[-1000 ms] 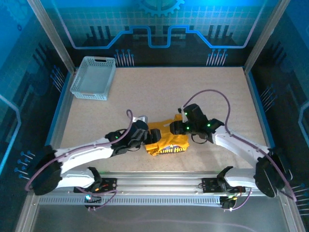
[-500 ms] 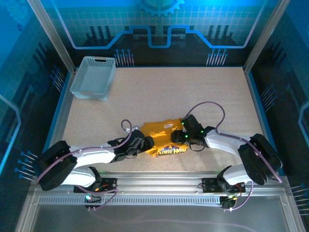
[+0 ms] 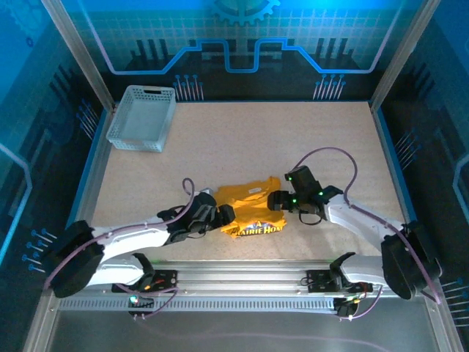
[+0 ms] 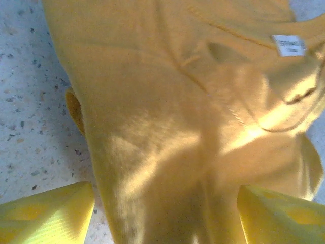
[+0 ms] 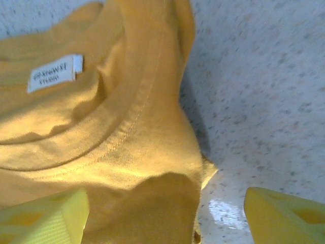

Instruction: Fold the inside-out t-shirt

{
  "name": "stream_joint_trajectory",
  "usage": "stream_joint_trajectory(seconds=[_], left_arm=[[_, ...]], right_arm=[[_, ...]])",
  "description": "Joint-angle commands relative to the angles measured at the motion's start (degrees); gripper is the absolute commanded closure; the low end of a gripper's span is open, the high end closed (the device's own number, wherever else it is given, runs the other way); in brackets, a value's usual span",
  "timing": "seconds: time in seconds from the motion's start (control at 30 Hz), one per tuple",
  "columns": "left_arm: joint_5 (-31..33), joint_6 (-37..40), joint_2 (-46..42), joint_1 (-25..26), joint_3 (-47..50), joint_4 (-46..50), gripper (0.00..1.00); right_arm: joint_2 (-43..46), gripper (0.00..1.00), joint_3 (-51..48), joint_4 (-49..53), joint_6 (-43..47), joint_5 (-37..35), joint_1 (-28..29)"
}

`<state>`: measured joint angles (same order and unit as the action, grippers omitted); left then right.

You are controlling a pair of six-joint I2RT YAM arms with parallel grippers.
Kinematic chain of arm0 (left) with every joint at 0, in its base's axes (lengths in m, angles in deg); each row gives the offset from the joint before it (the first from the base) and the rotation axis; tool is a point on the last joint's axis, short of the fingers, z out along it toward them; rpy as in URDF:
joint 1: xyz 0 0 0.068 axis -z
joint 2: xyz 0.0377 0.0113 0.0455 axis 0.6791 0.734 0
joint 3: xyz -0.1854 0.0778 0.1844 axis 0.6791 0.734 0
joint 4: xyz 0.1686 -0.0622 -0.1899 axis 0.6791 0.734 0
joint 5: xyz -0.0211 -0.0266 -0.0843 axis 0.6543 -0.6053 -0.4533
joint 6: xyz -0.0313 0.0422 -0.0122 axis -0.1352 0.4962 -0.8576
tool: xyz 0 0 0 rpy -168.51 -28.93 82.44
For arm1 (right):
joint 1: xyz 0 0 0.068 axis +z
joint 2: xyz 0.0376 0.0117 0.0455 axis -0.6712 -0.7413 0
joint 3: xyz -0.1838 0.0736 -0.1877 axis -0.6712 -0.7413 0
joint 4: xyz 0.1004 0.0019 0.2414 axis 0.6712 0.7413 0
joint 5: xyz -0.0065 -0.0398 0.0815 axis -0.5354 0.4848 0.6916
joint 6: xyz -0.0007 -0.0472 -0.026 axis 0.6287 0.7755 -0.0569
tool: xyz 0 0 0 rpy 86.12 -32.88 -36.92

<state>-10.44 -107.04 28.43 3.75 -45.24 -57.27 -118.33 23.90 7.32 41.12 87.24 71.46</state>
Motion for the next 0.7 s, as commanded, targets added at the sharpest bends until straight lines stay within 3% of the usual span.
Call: stream_joint_trajectory(seconds=[0.0,0.17,0.3,0.43,0.67], left_arm=[[-4.51,-2.41,4.60,-2.30,0.67,-8.18,0.30],[-8.61,-1.49,11.60,-4.47,-0.02,-15.52,0.53],[-13.31,-0.66,17.87,-4.77,-2.03,-22.94,0.65],[-15.63,-0.31,22.98,-6.01,-3.97,-28.05,0.67],[-17.62,-0.32,26.43,-11.85,-3.24,-30.86,0.53]], right_arm=[[-3.50,0.19,-2.44,-3.95,-1.99,5.80,0.31],[-9.25,0.22,-2.00,-8.87,-3.97,8.04,2.80],[-12.44,0.31,-0.12,-10.85,-4.41,9.14,2.64],[-14.32,0.38,1.30,-12.25,-4.15,10.60,0.78],[-15.48,0.73,1.68,-12.18,-2.53,9.87,-8.03]])
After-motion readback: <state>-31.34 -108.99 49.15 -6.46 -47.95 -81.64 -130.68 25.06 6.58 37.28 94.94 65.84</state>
